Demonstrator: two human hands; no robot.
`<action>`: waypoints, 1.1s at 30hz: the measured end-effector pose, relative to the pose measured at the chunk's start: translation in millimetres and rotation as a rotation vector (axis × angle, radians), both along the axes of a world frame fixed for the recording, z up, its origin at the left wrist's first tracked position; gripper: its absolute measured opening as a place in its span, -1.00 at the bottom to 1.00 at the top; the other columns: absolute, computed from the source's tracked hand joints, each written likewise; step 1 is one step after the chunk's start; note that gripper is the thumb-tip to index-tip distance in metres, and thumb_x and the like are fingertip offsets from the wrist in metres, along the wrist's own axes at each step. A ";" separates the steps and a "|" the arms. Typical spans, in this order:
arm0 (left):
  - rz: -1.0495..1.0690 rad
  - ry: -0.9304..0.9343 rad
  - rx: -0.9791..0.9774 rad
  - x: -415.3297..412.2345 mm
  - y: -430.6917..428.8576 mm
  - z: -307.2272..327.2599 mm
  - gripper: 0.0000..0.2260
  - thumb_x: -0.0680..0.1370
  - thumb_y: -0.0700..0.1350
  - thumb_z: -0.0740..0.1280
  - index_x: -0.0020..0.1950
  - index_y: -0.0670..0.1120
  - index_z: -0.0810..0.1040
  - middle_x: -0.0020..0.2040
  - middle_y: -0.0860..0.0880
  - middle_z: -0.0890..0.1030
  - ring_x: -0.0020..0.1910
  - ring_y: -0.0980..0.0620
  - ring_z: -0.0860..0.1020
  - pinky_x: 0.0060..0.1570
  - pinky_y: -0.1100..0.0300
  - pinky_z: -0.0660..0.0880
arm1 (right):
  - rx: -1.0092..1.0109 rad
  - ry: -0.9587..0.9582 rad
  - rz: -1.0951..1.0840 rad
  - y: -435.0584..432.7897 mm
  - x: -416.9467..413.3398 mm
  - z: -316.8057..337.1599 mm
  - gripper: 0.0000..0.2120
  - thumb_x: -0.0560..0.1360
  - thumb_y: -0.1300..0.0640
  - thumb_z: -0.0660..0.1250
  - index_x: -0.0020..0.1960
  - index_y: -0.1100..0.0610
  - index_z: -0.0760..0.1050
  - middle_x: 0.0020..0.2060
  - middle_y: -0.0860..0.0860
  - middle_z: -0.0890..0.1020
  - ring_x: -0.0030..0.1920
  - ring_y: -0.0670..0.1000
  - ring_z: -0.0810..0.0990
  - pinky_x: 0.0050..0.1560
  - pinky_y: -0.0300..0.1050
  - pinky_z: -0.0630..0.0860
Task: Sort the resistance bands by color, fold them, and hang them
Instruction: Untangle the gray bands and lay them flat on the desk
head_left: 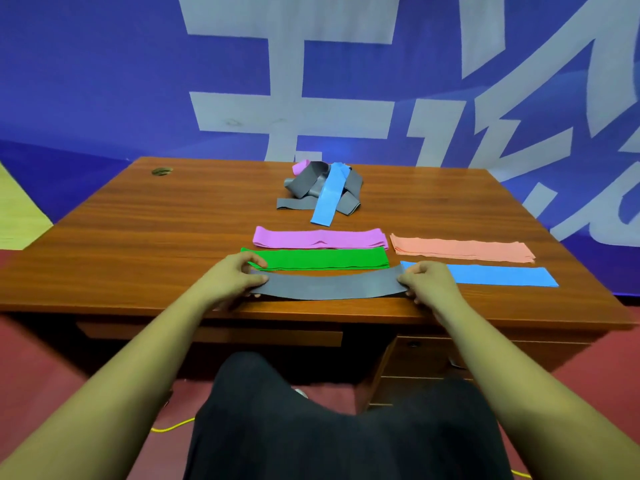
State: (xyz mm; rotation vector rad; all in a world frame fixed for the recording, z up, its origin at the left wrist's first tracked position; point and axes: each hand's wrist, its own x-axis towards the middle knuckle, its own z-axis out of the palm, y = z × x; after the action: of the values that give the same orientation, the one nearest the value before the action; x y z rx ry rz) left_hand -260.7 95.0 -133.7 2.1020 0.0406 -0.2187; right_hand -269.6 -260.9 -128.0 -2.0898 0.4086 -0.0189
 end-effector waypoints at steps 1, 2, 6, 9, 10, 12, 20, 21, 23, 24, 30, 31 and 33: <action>0.027 -0.062 0.105 -0.4 1.3 -1.5 -0.85 0.50 -0.22 0.43 0.01 -0.07 0.51 -0.24 -0.10 0.57 -0.42 0.05 0.55 -0.36 0.25 0.41 | -0.060 0.001 0.007 2.7 -0.3 -3.6 -0.89 0.39 0.24 0.38 -0.32 0.17 0.53 -0.43 0.07 0.56 -0.38 0.05 0.49 -0.34 -0.14 0.41; 0.044 -0.117 0.229 -2.0 1.9 -3.9 -0.83 0.48 -0.20 0.44 0.01 -0.08 0.50 -0.22 -0.09 0.58 -0.36 0.02 0.56 -0.33 0.22 0.40 | -0.122 -0.003 0.017 5.5 -1.1 -6.2 -0.89 0.39 0.23 0.38 -0.31 0.17 0.54 -0.40 0.06 0.57 -0.32 0.06 0.51 -0.31 -0.14 0.39; 0.088 -0.290 0.437 -9.3 0.8 -18.5 -0.87 0.46 -0.19 0.45 -0.02 -0.10 0.57 -0.17 -0.04 0.53 -0.12 -0.09 0.54 -0.16 0.19 0.30 | -0.291 -0.072 0.049 15.3 -3.8 -14.6 -0.99 0.43 0.24 0.36 -0.16 0.16 0.53 -0.23 0.06 0.59 -0.14 0.10 0.54 -0.16 -0.14 0.38; 0.121 -0.385 0.460 -11.8 -0.8 -29.0 -0.86 0.48 -0.19 0.42 0.02 -0.12 0.58 -0.11 -0.02 0.48 -0.03 -0.11 0.52 -0.05 0.16 0.35 | -0.292 -0.135 0.034 18.5 -7.4 -20.0 -0.93 0.44 0.21 0.34 -0.08 0.14 0.48 -0.23 0.03 0.58 -0.13 0.12 0.56 -0.11 -0.06 0.47; 0.128 -0.400 0.478 -13.3 -0.9 -31.9 -0.85 0.49 -0.16 0.42 0.04 -0.11 0.58 -0.07 -0.03 0.48 -0.01 -0.12 0.52 -0.03 0.12 0.39 | -0.317 -0.146 0.039 18.8 -9.1 -22.7 -0.92 0.44 0.20 0.33 -0.08 0.14 0.47 -0.22 0.05 0.59 -0.12 0.14 0.56 -0.11 -0.04 0.48; 0.162 -0.397 0.583 -18.3 -2.1 -33.3 -0.82 0.52 -0.04 0.38 0.09 -0.05 0.55 0.03 -0.05 0.46 -0.03 -0.14 0.54 -0.08 0.05 0.48 | -0.448 -0.166 0.071 21.9 -13.5 -25.5 -0.90 0.45 0.17 0.32 -0.05 0.16 0.46 -0.15 0.09 0.57 -0.10 0.14 0.55 -0.13 -0.05 0.46; 0.214 -0.529 0.535 0.3 -0.5 -13.8 -0.88 0.50 -0.13 0.33 0.01 -0.11 0.51 -0.03 -0.09 0.43 -0.09 -0.17 0.52 -0.14 0.01 0.46 | -0.562 -0.309 0.106 35.1 6.1 -10.1 -0.70 0.47 0.13 0.30 0.16 0.23 0.53 0.07 0.14 0.48 0.15 0.13 0.45 0.14 -0.03 0.41; 0.188 -0.551 0.509 10.1 -1.7 -8.9 -0.89 0.49 -0.15 0.34 -0.01 -0.12 0.51 -0.05 -0.10 0.44 -0.07 -0.16 0.50 -0.09 0.01 0.45 | -0.553 -0.311 0.133 38.6 15.6 -4.1 -0.69 0.47 0.14 0.29 0.18 0.24 0.52 0.09 0.15 0.49 0.16 0.15 0.45 0.16 -0.03 0.40; 0.142 -0.569 0.485 33.0 -6.0 1.9 -0.91 0.47 -0.17 0.35 -0.04 -0.13 0.54 -0.07 -0.11 0.44 -0.06 -0.15 0.49 -0.03 0.02 0.45 | -0.527 -0.329 0.185 45.9 37.6 6.0 -0.67 0.47 0.16 0.29 0.20 0.25 0.52 0.11 0.18 0.50 0.17 0.19 0.47 0.19 -0.01 0.40; 0.128 -0.562 0.476 45.6 -8.5 6.6 -0.91 0.47 -0.16 0.36 -0.05 -0.13 0.55 -0.07 -0.11 0.45 -0.06 -0.16 0.49 -0.01 0.01 0.46 | -0.521 -0.331 0.206 49.8 49.0 10.4 -0.66 0.47 0.16 0.29 0.21 0.25 0.52 0.12 0.19 0.50 0.16 0.21 0.48 0.20 0.00 0.40; 0.090 -0.461 0.434 114.5 -31.8 25.1 -0.89 0.48 -0.17 0.31 -0.04 -0.12 0.59 -0.04 -0.11 0.51 -0.05 -0.13 0.52 0.02 0.08 0.44 | -0.591 -0.265 0.295 79.4 110.6 29.6 -0.70 0.48 0.14 0.25 0.14 0.28 0.50 0.06 0.22 0.53 0.06 0.23 0.51 0.08 0.06 0.49; 0.079 -0.439 0.426 124.1 -36.5 25.5 -0.89 0.48 -0.18 0.31 -0.05 -0.12 0.61 -0.04 -0.12 0.55 -0.04 -0.13 0.53 0.00 0.11 0.42 | -0.595 -0.242 0.300 83.3 119.6 30.2 -0.71 0.47 0.15 0.25 0.12 0.28 0.50 0.05 0.22 0.53 0.03 0.22 0.52 0.04 0.05 0.50; 0.043 -0.393 0.408 144.5 -46.3 22.1 -0.89 0.46 -0.18 0.33 -0.07 -0.13 0.63 -0.06 -0.13 0.60 -0.04 -0.12 0.55 -0.08 0.17 0.38 | -0.604 -0.211 0.331 88.1 140.5 26.3 -0.73 0.46 0.16 0.26 0.08 0.30 0.53 0.03 0.23 0.57 0.02 0.22 0.54 0.01 0.03 0.52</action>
State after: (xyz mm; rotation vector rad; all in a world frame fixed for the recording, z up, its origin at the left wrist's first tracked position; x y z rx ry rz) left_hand -116.2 48.7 -111.7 2.5110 -0.1136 0.2528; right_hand -129.2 -172.8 -101.6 -2.6932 -0.0952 -0.1847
